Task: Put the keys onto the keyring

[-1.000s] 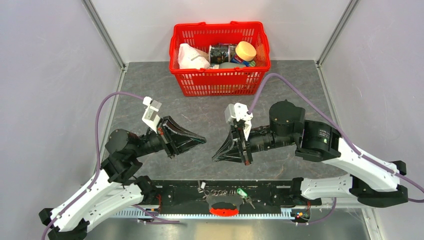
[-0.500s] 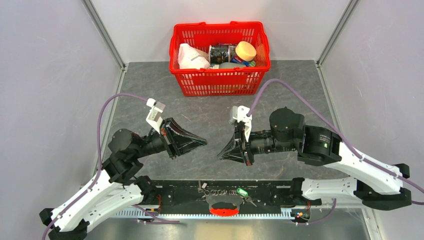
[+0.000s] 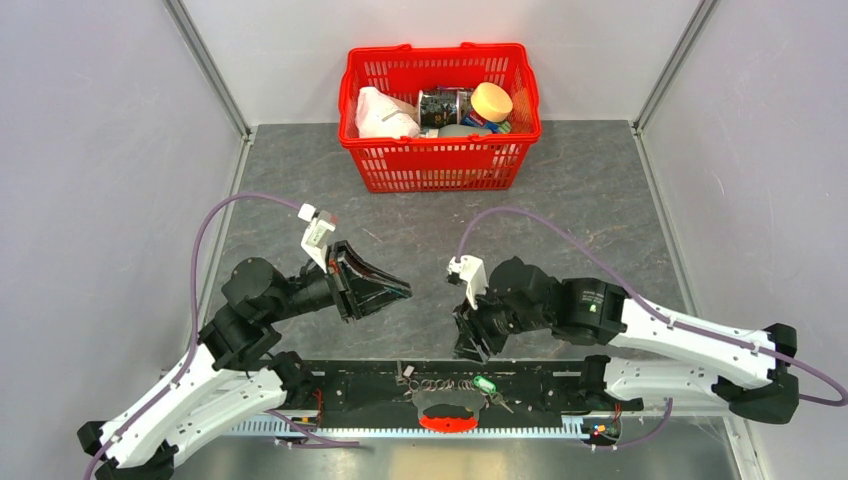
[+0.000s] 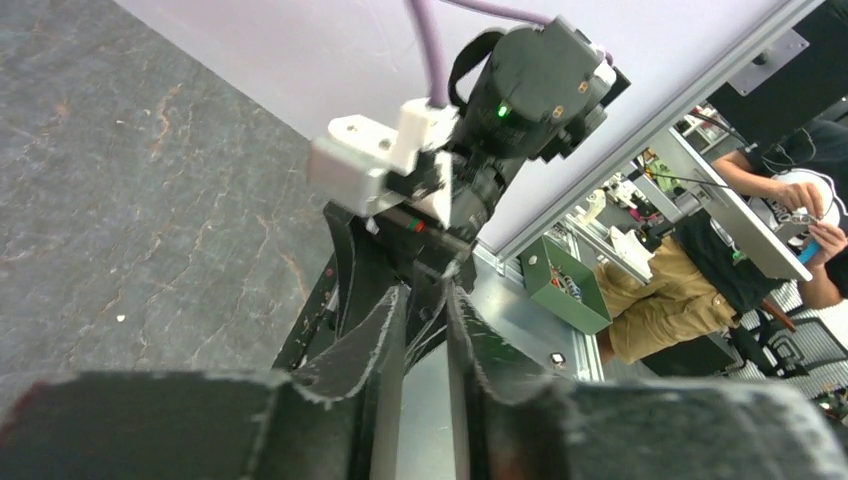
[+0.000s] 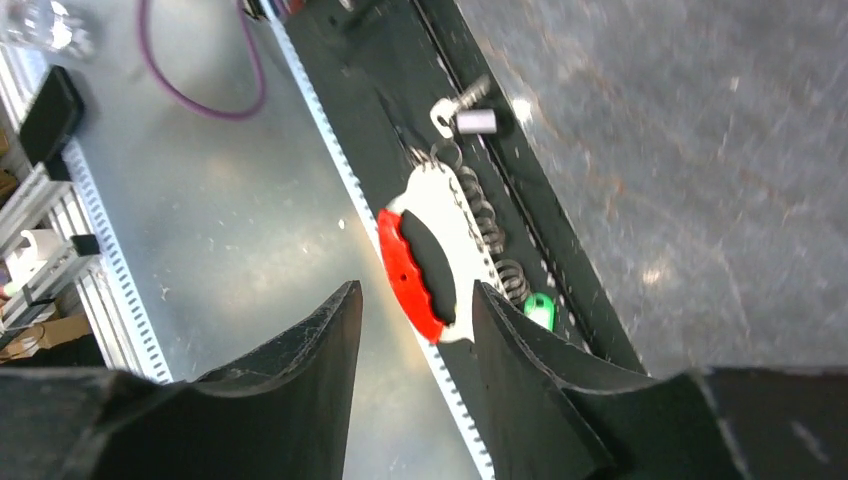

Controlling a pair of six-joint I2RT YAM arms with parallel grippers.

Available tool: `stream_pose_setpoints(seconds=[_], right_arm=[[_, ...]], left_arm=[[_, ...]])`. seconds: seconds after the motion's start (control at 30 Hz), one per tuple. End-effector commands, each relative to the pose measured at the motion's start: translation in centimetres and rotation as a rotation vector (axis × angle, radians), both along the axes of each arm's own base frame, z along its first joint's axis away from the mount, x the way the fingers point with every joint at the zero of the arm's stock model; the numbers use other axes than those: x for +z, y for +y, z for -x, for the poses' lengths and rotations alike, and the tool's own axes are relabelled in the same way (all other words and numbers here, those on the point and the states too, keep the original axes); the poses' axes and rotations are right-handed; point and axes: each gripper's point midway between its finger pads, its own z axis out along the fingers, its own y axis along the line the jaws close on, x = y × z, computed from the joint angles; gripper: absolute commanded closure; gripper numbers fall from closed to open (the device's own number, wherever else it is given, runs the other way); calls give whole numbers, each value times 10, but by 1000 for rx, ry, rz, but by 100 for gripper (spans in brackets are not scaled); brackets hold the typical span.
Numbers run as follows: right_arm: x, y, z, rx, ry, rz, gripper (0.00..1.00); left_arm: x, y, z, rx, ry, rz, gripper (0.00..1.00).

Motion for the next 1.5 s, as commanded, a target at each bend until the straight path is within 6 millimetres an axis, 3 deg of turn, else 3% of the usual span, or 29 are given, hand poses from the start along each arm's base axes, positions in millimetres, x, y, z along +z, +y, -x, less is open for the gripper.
stream_pose_setpoints(seconds=[0.0,0.2,0.43,0.63,1.2,1.33,1.47], right_arm=[[-36,-8,7,-115,143,54,46],[-83,5,15,-99,232,109,35],[-142,21,14,-116,310,231,32],[-171,26,17,-125,360,299,31],[-195,21,38,-120,398,440,38],[-195,23,36,-126,367,447,47],[-195,21,28,-145,311,478,66]], left_arm=[[-11,5,-6,46,-32,-48,66],[-20,4,-6,40,-26,-57,46],[-28,14,-4,70,-33,-84,43],[-33,18,-3,84,-34,-95,42],[-40,17,-6,90,-34,-113,42],[-39,17,-6,93,-33,-110,42],[-39,18,-6,94,-36,-114,42]])
